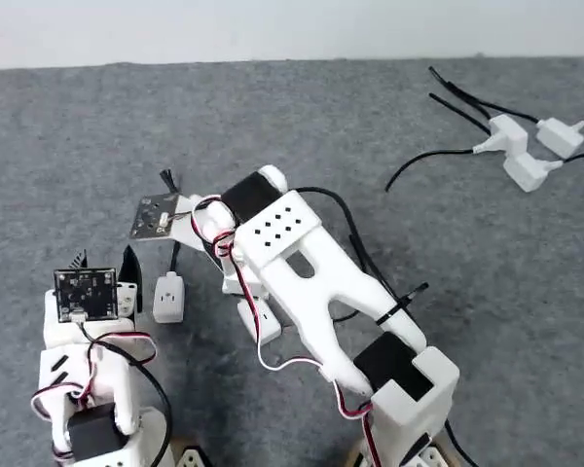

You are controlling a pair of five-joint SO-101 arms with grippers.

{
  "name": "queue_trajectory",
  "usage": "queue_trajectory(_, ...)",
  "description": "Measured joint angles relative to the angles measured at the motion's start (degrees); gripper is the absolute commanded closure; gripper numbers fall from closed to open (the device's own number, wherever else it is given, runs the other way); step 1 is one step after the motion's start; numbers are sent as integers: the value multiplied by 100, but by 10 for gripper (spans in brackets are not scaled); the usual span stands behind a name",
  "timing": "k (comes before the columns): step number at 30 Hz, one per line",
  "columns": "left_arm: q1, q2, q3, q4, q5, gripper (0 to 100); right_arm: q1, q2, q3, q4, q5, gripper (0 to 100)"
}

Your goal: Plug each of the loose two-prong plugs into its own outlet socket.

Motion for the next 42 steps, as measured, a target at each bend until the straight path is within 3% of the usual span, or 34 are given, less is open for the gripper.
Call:
queue_trajectory(8, -9, 0, 387, -651, -9, 805, -88, -352, 1705, -1679, 396, 990)
queue_trajectory(21, -9, 0, 580, -923, -9, 805, -536, -2673, 3833, -2022, 1319, 990)
queue_trajectory(42, -9, 0, 853, -1310, -9, 805, -149, -2356, 4651, -3279, 2215, 990)
